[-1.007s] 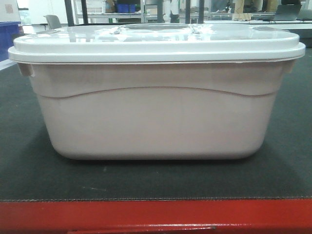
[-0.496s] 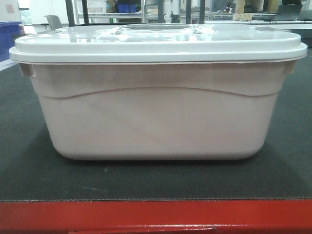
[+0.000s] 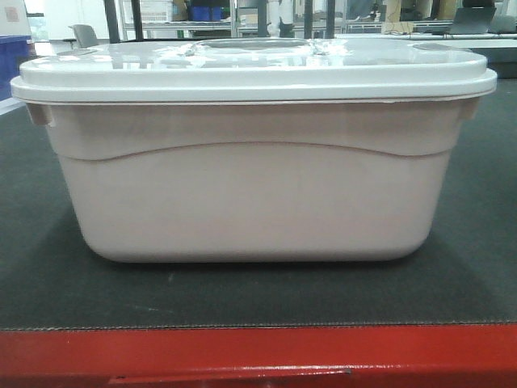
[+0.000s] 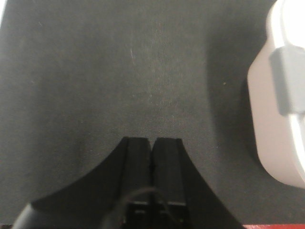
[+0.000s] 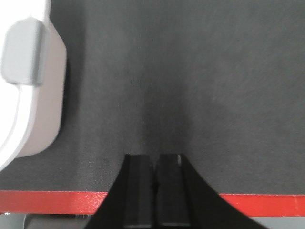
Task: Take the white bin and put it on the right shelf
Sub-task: 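Lower both grippers beside the ends of the pink lidded bin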
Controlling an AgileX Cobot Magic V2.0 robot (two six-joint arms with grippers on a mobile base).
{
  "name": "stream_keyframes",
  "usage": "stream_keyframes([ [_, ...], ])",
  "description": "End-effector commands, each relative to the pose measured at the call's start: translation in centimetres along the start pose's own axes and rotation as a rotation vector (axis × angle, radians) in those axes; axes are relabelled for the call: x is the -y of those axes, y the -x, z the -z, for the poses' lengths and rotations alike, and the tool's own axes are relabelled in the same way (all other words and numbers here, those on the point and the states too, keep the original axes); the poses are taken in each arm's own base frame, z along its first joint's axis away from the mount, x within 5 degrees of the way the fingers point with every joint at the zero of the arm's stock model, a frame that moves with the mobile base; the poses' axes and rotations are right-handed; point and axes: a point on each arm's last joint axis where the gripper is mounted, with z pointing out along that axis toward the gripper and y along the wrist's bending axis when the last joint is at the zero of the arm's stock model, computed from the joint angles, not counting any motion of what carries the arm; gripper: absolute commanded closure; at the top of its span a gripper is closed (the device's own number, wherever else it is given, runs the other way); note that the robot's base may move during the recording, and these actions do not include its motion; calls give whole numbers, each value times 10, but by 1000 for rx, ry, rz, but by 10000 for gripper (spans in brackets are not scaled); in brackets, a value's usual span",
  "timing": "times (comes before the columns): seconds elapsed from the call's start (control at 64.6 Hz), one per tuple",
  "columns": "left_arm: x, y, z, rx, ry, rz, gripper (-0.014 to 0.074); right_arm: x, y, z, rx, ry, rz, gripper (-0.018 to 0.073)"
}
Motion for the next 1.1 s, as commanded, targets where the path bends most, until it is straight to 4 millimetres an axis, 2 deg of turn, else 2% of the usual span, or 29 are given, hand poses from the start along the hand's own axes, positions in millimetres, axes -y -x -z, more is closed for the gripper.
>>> stream_keyframes([
  [0.0,2,21,-9,29,-14,5,722,-1,25,-20,-55,8,-4,526],
  [0.108,4,29,-37,-37,-32,15,722,-4,46,-59,-170,47,-25,526],
  [0.263,8,31,-67,-111,-66,40,722,-9,63,-113,-333,123,-67,526],
  [0.356,8,32,-79,-127,-66,77,722,-13,67,-135,-382,168,-91,526],
  [0.418,9,32,-85,-138,-67,95,722,-15,67,-142,-398,196,-91,526],
  [0.511,10,32,-87,-145,-80,108,722,-15,68,-140,-379,190,-89,524],
  [0.744,14,32,-87,-144,-115,135,720,-4,69,-110,-284,72,-25,524],
  [0.945,13,34,-87,-127,-113,135,713,-5,71,-87,-170,67,-19,524],
  [1.022,13,35,-87,-114,-114,137,663,-5,70,-86,-184,67,-18,525],
  [1.084,13,35,-87,-109,-114,138,581,-5,68,-86,-199,68,-18,525],
])
